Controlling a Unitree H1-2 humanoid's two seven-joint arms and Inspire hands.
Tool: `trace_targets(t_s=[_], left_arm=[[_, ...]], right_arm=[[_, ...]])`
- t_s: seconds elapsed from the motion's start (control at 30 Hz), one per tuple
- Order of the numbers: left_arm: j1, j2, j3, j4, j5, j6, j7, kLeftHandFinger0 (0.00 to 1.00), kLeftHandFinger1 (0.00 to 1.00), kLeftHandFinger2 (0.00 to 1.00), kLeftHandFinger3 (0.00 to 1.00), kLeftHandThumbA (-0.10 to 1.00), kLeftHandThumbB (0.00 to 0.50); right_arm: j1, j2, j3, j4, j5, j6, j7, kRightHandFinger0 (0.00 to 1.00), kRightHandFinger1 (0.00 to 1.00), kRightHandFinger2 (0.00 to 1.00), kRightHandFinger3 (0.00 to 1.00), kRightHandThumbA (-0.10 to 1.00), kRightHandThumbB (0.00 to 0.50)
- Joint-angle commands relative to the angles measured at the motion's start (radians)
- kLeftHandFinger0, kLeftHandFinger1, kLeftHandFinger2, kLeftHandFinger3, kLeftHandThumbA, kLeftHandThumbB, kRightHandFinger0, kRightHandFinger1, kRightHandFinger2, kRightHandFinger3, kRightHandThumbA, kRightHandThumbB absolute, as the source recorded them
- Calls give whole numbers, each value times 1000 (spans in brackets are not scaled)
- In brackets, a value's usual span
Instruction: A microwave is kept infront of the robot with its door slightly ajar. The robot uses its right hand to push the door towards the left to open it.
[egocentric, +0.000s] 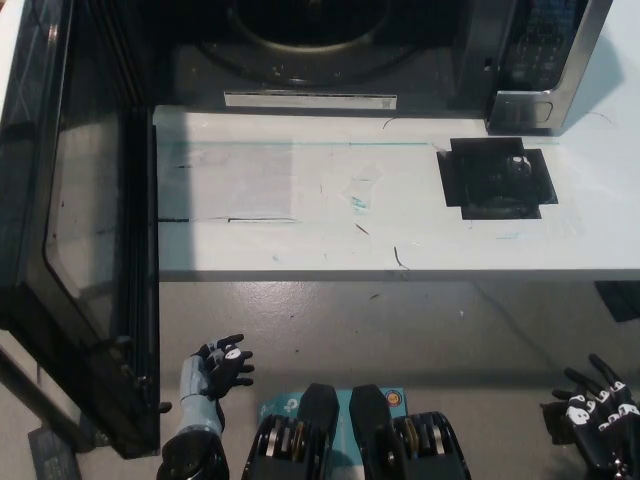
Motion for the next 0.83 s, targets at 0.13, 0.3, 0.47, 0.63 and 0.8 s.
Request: trace_targets(t_s=[0.13, 0.3, 0.47, 0.63, 0.8], left_arm=[[-29, -3, 2, -13, 6, -17, 36, 419, 398, 409, 493, 84, 0], [-25, -5, 4, -18, 0, -25, 28, 381, 377, 405, 480, 65, 0], [-27, -6, 7, -17, -1, -23, 34, 397, 386, 423, 496, 51, 0], [-27, -3, 5, -9, -4, -39, 21, 393, 389, 424, 494, 81, 0], [-28, -4, 5, -15, -3, -25, 25, 414, 391, 414, 480, 69, 0]], right_arm=[[-17, 3, -11, -11, 18, -54, 2, 354, 456, 601, 786, 281, 247], [-14, 3, -9, -19, 11, -44, -3, 351, 450, 600, 773, 260, 231], [-17, -1, -8, -10, 9, -50, 0, 353, 447, 606, 792, 264, 236], [-20, -2, -8, -13, 3, -42, -7, 341, 430, 595, 787, 263, 241], [-19, -2, -8, -12, 7, -42, -6, 357, 451, 613, 781, 249, 232]])
